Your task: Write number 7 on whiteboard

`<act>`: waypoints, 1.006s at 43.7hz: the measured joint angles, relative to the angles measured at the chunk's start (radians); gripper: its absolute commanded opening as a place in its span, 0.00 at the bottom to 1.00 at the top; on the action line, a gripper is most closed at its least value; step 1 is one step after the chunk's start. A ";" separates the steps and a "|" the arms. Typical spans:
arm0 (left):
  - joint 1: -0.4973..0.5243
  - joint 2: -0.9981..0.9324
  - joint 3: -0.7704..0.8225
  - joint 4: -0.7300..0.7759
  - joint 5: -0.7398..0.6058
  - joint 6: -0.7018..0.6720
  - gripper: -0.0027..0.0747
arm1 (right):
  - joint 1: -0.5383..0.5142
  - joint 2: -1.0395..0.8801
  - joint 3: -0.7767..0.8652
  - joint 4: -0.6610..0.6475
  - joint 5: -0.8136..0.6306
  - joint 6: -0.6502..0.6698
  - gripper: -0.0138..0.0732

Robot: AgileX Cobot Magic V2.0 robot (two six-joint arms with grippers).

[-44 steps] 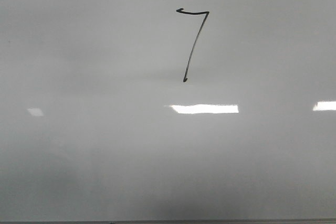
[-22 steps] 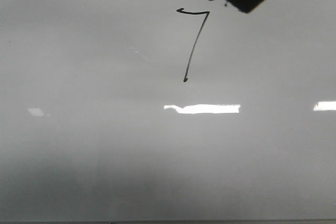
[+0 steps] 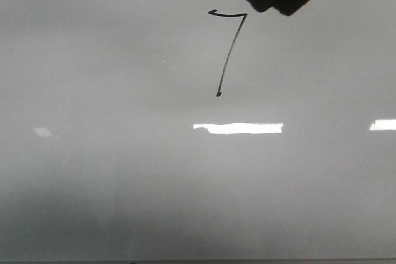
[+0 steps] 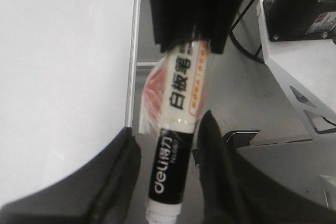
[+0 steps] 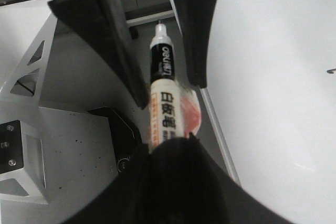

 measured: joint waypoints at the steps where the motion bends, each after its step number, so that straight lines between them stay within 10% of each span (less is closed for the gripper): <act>1: 0.000 0.000 0.000 0.000 0.000 0.000 0.34 | 0.000 0.000 0.002 0.000 0.000 0.000 0.08; 9: 0.000 0.000 0.000 0.000 0.000 0.000 0.33 | 0.000 0.000 0.002 0.000 -0.002 0.000 0.08; 20: 0.000 0.000 -0.001 0.029 0.010 0.014 0.05 | 0.000 0.000 0.002 0.000 -0.008 -0.011 0.10; 30: -0.004 0.000 -0.008 0.068 0.016 0.005 0.01 | 0.000 0.000 0.002 -0.002 -0.022 -0.021 0.58; 35: -0.004 0.000 -0.008 0.178 0.016 -0.104 0.01 | 0.000 0.000 0.002 -0.005 -0.050 -0.011 0.78; 44: 0.016 -0.032 -0.008 0.632 0.038 -0.613 0.01 | 0.000 -0.004 0.002 -0.101 -0.111 0.135 0.78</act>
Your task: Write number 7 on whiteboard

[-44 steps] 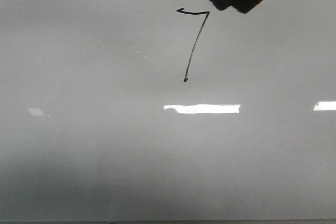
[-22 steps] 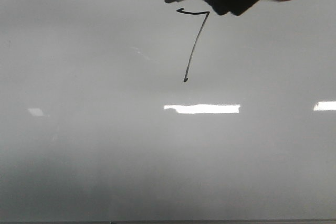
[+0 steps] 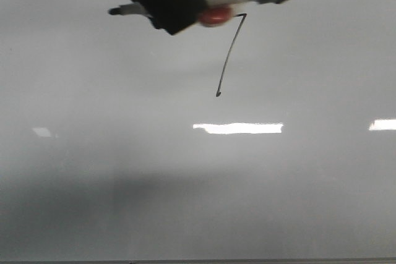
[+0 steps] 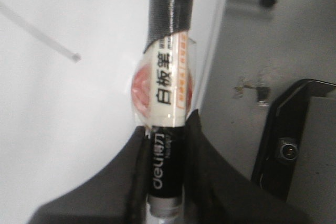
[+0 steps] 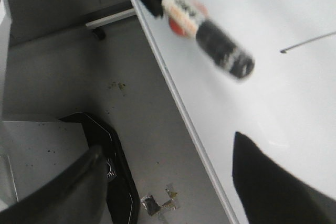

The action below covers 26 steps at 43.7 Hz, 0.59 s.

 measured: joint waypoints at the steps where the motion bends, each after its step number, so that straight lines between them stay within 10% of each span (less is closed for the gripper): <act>1: 0.008 -0.006 0.000 0.035 0.007 -0.050 0.01 | 0.000 0.000 0.000 -0.008 -0.002 0.015 0.78; 15: 0.360 -0.173 0.124 0.198 -0.011 -0.355 0.01 | 0.000 -0.005 0.000 -0.047 -0.006 0.059 0.78; 26: 0.679 -0.318 0.403 0.202 -0.395 -0.551 0.01 | 0.000 -0.005 0.000 -0.047 -0.006 0.059 0.78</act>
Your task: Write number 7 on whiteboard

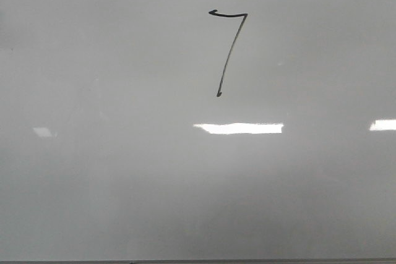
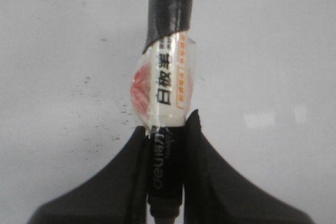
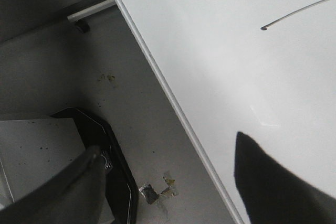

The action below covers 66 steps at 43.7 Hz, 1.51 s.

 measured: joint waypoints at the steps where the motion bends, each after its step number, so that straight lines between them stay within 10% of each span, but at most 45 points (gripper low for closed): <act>1: 0.024 -0.003 0.032 0.000 -0.043 -0.016 0.01 | 0.000 0.000 0.000 0.000 0.000 0.000 0.78; 15: 0.161 0.113 0.273 -0.060 -0.621 -0.078 0.01 | 0.000 0.000 0.000 0.000 0.000 0.000 0.78; 32: 0.166 0.328 0.275 -0.064 -0.919 -0.081 0.12 | 0.000 0.000 0.000 0.000 0.000 0.000 0.78; 41: 0.166 0.381 0.275 -0.064 -0.960 -0.081 0.45 | 0.000 0.000 0.000 0.006 -0.002 0.000 0.78; 55: 0.166 0.372 0.274 -0.049 -0.937 -0.081 0.59 | 0.000 -0.006 0.000 -0.008 -0.010 0.037 0.78; 66: 0.193 0.247 0.227 -0.034 -0.645 -0.037 0.59 | 0.000 -0.081 -0.043 -0.336 -0.006 0.526 0.78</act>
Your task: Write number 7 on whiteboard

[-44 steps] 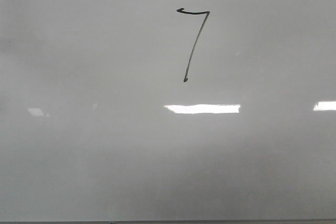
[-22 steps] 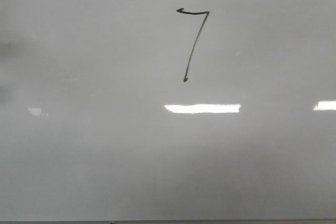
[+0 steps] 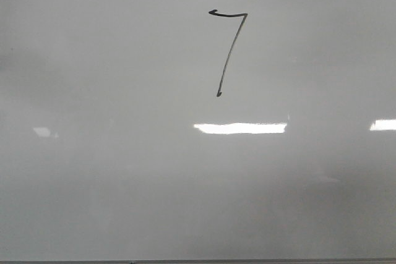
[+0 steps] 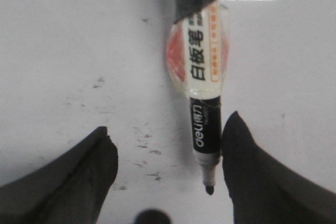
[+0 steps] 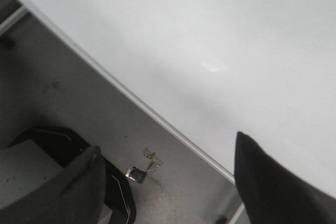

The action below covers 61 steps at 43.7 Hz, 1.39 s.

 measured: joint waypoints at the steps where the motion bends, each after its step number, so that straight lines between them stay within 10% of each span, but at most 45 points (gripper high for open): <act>1: 0.002 -0.015 -0.014 0.007 0.047 0.002 0.59 | 0.000 -0.011 -0.002 -0.039 0.002 0.048 0.78; 9: -0.020 -0.155 -0.117 0.027 0.369 0.008 0.59 | 0.000 -0.100 -0.003 -0.150 0.013 0.282 0.78; 27: -0.342 -0.497 -0.208 -0.020 0.916 0.046 0.59 | 0.000 -0.320 0.140 -0.153 -0.010 0.318 0.78; 42: -0.582 -0.653 -0.208 -0.104 1.019 0.053 0.57 | 0.000 -0.353 0.172 -0.153 -0.014 0.322 0.78; 61: -0.596 -0.653 -0.208 -0.105 1.021 0.136 0.07 | 0.000 -0.353 0.172 -0.153 -0.014 0.322 0.08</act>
